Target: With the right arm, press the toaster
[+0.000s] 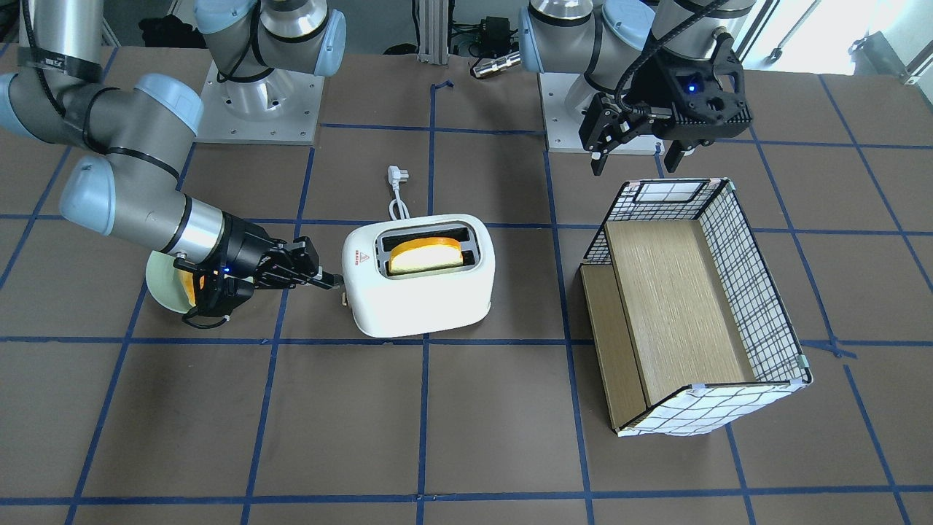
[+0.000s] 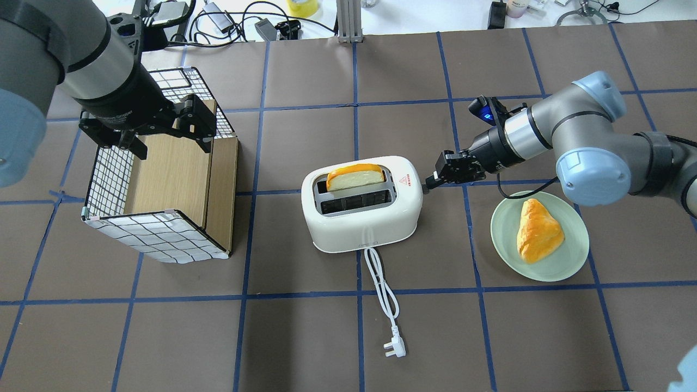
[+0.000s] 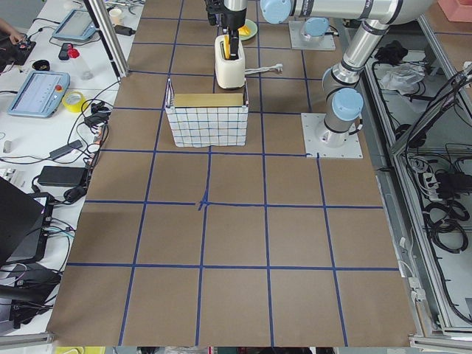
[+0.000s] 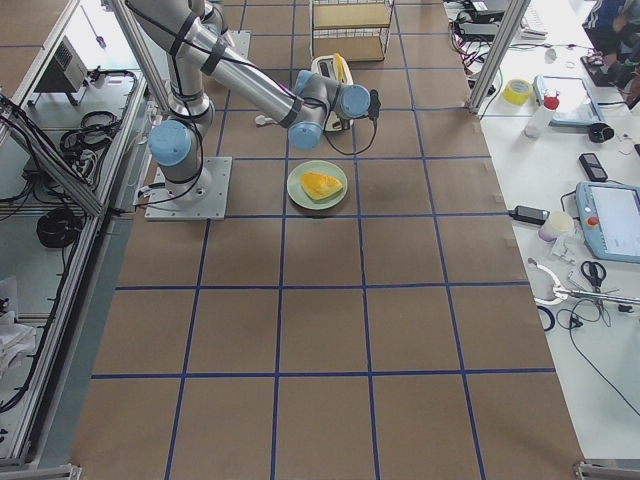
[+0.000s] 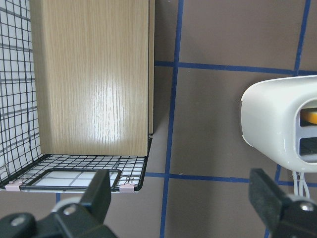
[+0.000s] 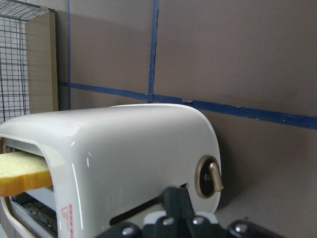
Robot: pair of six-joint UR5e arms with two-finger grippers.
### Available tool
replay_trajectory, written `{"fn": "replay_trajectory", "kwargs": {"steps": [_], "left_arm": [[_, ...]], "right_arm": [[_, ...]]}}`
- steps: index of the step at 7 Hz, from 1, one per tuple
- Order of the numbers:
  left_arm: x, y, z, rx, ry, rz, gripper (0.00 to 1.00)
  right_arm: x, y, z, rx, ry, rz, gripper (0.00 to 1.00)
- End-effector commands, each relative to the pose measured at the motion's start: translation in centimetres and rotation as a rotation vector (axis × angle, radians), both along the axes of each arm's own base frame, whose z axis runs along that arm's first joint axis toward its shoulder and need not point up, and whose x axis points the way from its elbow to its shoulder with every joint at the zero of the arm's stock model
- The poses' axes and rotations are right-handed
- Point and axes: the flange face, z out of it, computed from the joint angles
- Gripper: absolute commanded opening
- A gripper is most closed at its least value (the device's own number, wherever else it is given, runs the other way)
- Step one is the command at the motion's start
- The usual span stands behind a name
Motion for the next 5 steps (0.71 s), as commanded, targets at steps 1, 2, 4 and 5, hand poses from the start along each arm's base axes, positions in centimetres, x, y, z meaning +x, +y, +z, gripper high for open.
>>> {"fn": "replay_trajectory", "kwargs": {"steps": [1, 2, 4, 5], "left_arm": [[0.0, 0.0, 0.0, 0.000, 0.000, 0.000, 1.00], [0.0, 0.0, 0.0, 0.000, -0.001, 0.000, 1.00], [0.0, 0.0, 0.0, 0.000, 0.000, 0.000, 1.00], [0.0, 0.0, 0.0, 0.000, -0.001, 0.000, 1.00]], "right_arm": [[0.1, 0.0, 0.4, -0.003, 0.007, -0.014, 0.00], [-0.1, -0.3, 1.1, 0.043, 0.028, -0.075, 0.00], [0.3, 0.7, 5.0, 0.081, 0.078, -0.193, 0.00], [0.1, 0.5, 7.6, 0.066, 0.148, -0.225, 0.00]]}}
